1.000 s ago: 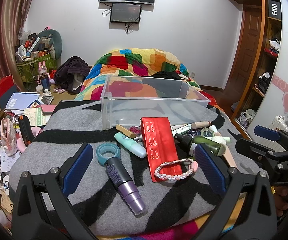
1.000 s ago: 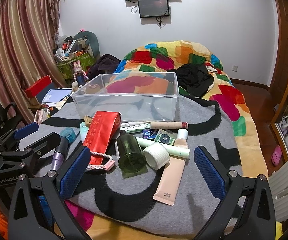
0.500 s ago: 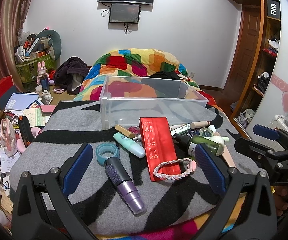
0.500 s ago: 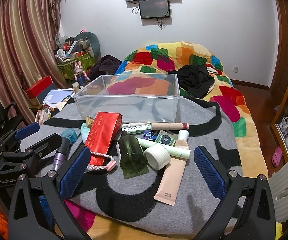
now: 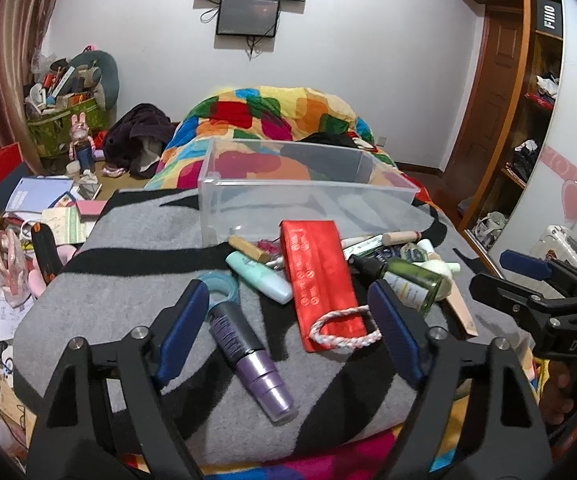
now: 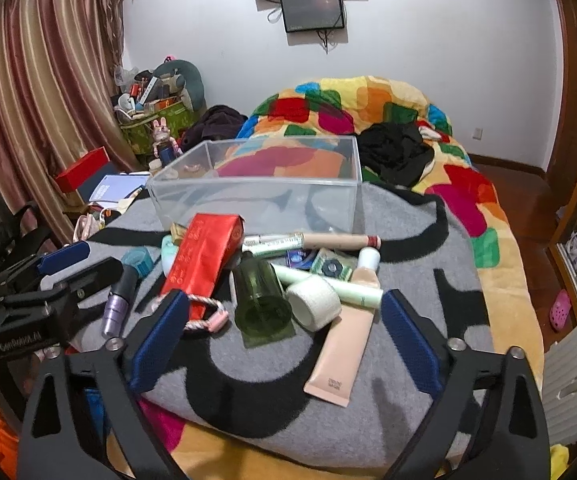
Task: Organize objects
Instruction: 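Move both tools toward the scattered items on the blanket, then grasp the purple spray can with the left tool while the right tool grasps the beige tube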
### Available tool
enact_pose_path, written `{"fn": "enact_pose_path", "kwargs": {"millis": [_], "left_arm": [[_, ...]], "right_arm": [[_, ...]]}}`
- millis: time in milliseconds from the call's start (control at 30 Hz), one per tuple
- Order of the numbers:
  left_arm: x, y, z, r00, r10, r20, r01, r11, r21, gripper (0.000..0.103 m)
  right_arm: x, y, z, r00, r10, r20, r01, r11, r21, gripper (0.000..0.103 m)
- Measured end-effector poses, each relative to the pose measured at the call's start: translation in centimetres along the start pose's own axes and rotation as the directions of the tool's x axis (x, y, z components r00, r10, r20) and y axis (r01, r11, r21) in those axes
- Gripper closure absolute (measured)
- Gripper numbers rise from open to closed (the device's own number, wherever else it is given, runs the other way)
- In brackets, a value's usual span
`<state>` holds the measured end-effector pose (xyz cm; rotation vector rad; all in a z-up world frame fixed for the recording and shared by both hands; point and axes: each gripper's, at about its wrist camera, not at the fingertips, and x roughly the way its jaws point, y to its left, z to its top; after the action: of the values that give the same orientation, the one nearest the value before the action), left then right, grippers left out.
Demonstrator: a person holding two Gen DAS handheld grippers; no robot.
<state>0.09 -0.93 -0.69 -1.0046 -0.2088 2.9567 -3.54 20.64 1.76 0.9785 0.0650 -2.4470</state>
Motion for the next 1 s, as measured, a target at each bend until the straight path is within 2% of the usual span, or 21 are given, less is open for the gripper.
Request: {"fn": "enact_pose_path", "kwargs": {"millis": [133,333,700,800,867,933,1000], "left_arm": [[0.0,1.7,-0.7,0.999,0.03,-0.023,-0.031,0.999,-0.041,0.026],[0.7,4.2,-2.2,0.995,0.044,-0.086,-0.054,0.992,-0.114,0.027],[4.1,4.4,-1.3,0.989,0.081,-0.126,-0.098,0.987,-0.131,0.028],[5.0,4.6,-1.4,0.985,0.062,-0.158,-0.085,0.986,-0.144,0.038],[5.0,4.7,-1.8,0.985,0.047,-0.168,-0.073,0.986,-0.152,0.039],[4.5,4.6,-2.2,0.986,0.051,-0.158,-0.074,0.987,-0.146,0.039],[3.8,4.6,-2.7,0.987,0.039,-0.154,-0.063,0.986,-0.154,0.04]], "right_arm": [[0.7,-1.2,-1.3,0.999,-0.022,-0.046,0.023,1.0,0.009,0.025],[2.0,-3.1,-3.1,0.993,-0.045,-0.111,0.05,0.998,0.041,0.034],[5.1,-3.8,-2.7,0.984,-0.084,-0.156,0.097,0.992,0.079,0.046],[5.4,-4.0,-2.8,0.982,-0.109,-0.153,0.121,0.99,0.074,0.054],[5.3,-4.0,-2.9,0.983,-0.111,-0.148,0.123,0.99,0.069,0.056],[5.1,-3.9,-3.0,0.981,-0.127,-0.144,0.136,0.989,0.054,0.067],[5.0,-4.0,-3.1,0.982,-0.13,-0.14,0.138,0.989,0.05,0.073]]}}
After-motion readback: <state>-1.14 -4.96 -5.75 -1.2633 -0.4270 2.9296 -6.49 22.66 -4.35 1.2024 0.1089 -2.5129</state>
